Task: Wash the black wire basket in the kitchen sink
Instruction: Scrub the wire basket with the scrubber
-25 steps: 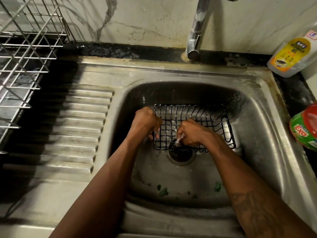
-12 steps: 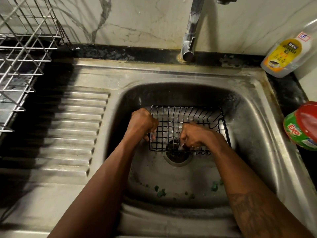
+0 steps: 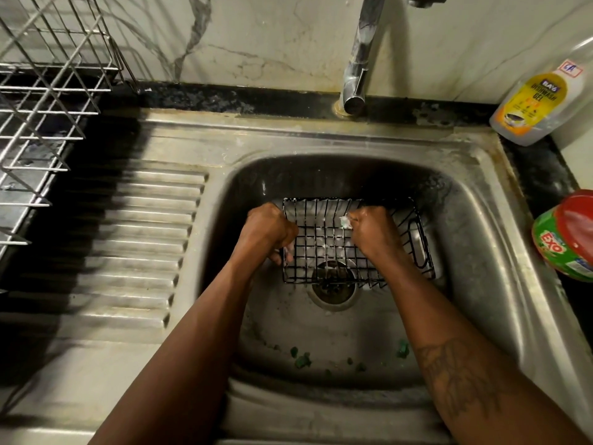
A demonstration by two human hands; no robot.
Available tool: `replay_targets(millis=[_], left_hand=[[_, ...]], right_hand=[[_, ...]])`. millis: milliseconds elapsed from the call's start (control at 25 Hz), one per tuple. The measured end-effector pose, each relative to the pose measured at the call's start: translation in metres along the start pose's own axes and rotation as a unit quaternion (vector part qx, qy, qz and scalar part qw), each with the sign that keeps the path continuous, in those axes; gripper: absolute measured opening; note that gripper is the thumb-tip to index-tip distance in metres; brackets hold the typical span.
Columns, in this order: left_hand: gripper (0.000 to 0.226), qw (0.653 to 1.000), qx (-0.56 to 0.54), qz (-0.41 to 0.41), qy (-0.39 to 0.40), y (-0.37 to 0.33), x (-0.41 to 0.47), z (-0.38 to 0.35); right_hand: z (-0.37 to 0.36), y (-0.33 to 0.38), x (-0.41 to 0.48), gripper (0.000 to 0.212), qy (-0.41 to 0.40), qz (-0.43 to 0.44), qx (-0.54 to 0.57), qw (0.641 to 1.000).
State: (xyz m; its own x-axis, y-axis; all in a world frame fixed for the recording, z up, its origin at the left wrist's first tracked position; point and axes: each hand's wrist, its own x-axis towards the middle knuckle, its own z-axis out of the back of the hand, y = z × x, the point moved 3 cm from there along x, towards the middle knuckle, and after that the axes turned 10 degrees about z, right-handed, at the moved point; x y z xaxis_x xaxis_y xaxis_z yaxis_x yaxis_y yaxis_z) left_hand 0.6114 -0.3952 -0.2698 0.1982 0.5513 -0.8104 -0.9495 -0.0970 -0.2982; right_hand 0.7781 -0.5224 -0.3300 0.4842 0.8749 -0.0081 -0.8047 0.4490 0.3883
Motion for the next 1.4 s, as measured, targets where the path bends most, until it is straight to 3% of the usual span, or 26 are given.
replay_targets(millis=[160, 280, 400, 520, 640, 760, 960, 1120, 1200, 1400], left_hand=[[0.025, 1.0, -0.007, 0.008, 0.023, 0.003, 0.01, -0.004], [0.016, 0.999, -0.007, 0.019, 0.042, 0.003, 0.013, -0.01], [0.011, 0.998, -0.012, 0.017, 0.054, 0.001, 0.015, -0.012], [0.009, 0.998, -0.017, 0.013, 0.066, 0.002, 0.014, -0.011], [0.011, 0.998, -0.024, 0.011, 0.056, 0.002, 0.015, -0.011], [0.015, 0.998, -0.03, 0.014, 0.052, 0.003, 0.016, -0.012], [0.007, 0.998, -0.052, -0.003, 0.035, 0.004, 0.019, -0.01], [0.011, 0.998, -0.053, -0.003, 0.035, 0.003, 0.019, -0.012], [0.01, 0.998, -0.051, 0.004, 0.036, 0.004, 0.02, -0.012], [0.01, 0.997, -0.058, 0.013, 0.053, 0.004, 0.021, -0.009]], right_hand=[[-0.001, 0.015, -0.001, 0.008, -0.004, -0.033, 0.023, 0.999], [-0.015, 0.046, 0.006, 0.022, 0.042, 0.038, 0.035, 0.998], [-0.018, 0.055, 0.008, 0.023, 0.036, 0.037, 0.024, 0.998], [0.004, 0.03, -0.003, 0.01, 0.016, -0.04, -0.025, 0.999], [0.031, -0.005, -0.013, 0.013, -0.039, -0.17, -0.102, 0.979], [0.034, -0.005, -0.013, 0.016, -0.025, -0.213, -0.173, 0.961], [0.023, 0.001, -0.013, 0.013, -0.027, -0.209, -0.077, 0.975], [-0.008, 0.061, -0.01, 0.011, 0.043, -0.03, -0.03, 0.998], [-0.012, 0.068, -0.005, 0.009, 0.038, 0.005, -0.052, 0.998], [0.025, 0.008, -0.017, 0.005, -0.002, -0.132, -0.122, 0.984]])
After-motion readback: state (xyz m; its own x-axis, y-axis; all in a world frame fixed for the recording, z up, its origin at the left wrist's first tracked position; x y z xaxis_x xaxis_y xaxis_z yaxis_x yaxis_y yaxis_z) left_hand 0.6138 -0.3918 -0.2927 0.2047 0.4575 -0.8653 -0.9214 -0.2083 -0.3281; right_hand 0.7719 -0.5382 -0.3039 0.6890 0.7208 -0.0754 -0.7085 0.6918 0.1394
